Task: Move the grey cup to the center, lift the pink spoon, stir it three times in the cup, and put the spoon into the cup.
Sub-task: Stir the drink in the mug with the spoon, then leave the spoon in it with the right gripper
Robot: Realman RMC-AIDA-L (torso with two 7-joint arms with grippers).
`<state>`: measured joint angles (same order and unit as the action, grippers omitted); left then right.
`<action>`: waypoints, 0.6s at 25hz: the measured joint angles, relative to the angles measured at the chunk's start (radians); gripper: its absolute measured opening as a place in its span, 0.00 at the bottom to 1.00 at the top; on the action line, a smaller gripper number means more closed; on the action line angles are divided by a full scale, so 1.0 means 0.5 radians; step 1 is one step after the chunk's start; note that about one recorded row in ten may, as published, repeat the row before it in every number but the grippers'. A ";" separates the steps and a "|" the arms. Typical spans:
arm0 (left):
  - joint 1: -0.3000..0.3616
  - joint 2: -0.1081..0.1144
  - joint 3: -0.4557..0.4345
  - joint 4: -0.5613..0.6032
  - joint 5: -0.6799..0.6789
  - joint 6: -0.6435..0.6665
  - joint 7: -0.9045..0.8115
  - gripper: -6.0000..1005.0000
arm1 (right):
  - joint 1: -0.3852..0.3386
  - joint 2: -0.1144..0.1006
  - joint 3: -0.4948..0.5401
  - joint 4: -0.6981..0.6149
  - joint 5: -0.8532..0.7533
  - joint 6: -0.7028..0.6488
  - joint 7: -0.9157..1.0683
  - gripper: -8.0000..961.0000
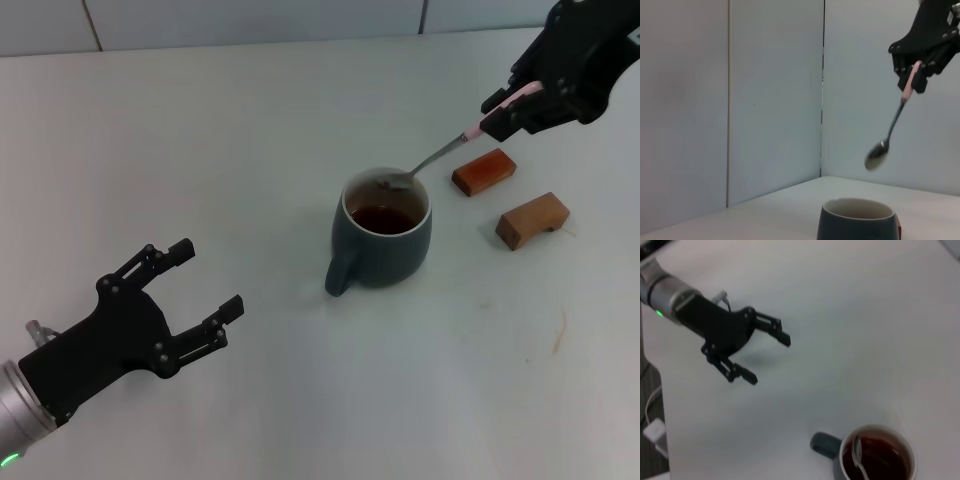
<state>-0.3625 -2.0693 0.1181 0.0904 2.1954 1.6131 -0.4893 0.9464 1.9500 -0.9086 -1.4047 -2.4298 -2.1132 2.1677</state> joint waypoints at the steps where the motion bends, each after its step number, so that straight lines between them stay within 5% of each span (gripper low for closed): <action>1: 0.002 0.000 0.000 0.000 0.000 -0.001 -0.002 0.86 | 0.041 0.004 -0.029 0.034 -0.049 0.000 0.015 0.13; 15: 0.004 0.002 0.002 -0.024 0.004 -0.008 0.002 0.86 | 0.286 0.094 -0.328 0.401 -0.364 0.271 0.077 0.13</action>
<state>-0.3606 -2.0685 0.1192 0.0782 2.1974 1.6090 -0.4883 1.0893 1.9971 -1.0727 -1.2044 -2.6119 -1.9779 2.2060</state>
